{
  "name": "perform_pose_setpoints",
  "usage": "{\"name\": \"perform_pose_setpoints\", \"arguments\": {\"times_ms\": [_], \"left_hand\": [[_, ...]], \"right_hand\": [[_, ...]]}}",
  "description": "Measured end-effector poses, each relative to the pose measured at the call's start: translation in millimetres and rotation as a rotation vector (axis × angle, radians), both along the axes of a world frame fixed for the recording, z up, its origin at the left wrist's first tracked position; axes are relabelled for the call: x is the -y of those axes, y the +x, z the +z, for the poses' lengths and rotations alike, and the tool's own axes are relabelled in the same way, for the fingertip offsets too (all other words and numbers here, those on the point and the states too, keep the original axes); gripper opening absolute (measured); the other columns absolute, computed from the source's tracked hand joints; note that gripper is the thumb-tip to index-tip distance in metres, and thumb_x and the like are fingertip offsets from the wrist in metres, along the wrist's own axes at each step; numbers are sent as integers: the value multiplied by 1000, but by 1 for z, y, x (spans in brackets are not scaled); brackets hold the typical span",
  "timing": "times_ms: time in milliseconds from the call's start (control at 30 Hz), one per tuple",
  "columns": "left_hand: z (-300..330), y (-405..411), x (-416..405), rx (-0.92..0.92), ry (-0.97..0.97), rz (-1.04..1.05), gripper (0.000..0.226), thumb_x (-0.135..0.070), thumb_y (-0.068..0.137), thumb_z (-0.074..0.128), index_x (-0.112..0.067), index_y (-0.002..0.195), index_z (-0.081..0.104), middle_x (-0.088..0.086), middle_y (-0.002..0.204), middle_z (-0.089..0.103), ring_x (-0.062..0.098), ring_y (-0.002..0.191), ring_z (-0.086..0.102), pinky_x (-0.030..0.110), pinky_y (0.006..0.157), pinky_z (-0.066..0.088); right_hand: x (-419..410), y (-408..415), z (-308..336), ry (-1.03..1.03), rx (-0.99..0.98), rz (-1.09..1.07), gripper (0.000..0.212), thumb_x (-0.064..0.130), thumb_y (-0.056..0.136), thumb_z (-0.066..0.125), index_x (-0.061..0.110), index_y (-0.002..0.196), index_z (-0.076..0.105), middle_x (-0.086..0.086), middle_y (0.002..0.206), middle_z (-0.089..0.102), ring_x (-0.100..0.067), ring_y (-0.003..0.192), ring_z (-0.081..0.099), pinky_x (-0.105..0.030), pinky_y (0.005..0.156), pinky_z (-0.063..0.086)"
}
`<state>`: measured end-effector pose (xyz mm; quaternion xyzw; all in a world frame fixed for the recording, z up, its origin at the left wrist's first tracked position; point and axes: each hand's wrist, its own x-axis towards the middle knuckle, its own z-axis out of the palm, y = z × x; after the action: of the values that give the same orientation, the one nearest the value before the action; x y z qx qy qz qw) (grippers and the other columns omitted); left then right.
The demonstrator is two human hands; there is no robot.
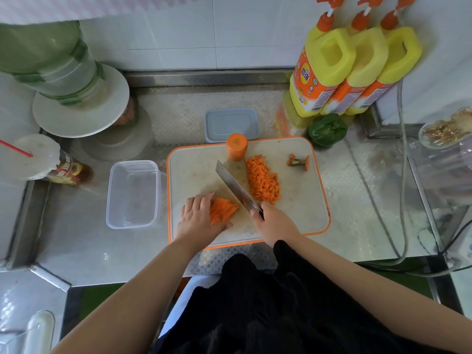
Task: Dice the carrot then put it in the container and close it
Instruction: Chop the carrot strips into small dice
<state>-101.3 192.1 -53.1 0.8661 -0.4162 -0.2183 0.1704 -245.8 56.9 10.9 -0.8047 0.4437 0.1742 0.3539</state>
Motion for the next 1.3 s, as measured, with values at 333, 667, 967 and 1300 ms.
{"name": "perform_pose_setpoints", "arguments": {"times_ms": [333,667,967,1300], "left_hand": [[-18,-30,-2,54,-261,113,47,-24,76,82,-8,111,55,9,116,50,26,108,45,38,86,49],[-22,-19,3,130,-404,38,37,-37,80,74,-10,100,59,8,108,50,25,102,43,31,88,44],[-27,-12,14,188,-487,-81,35,-41,89,61,-7,81,62,5,93,57,22,90,48,29,78,46],[-31,-9,16,94,-524,-82,19,-23,85,58,-6,83,66,6,95,61,21,94,48,26,84,43]], "right_hand": [[-5,0,-1,-14,-63,34,25,38,100,42,17,87,44,5,70,45,-18,70,50,-29,61,37],[-8,4,9,-60,-31,40,30,35,101,36,21,75,37,4,68,44,-20,67,48,-32,60,36],[-17,2,21,-111,-64,197,27,31,102,33,12,105,53,-3,82,57,-23,73,54,-35,64,45],[-13,12,13,-89,-124,194,17,25,101,38,17,88,45,4,69,42,-23,75,52,-34,63,40]]}}
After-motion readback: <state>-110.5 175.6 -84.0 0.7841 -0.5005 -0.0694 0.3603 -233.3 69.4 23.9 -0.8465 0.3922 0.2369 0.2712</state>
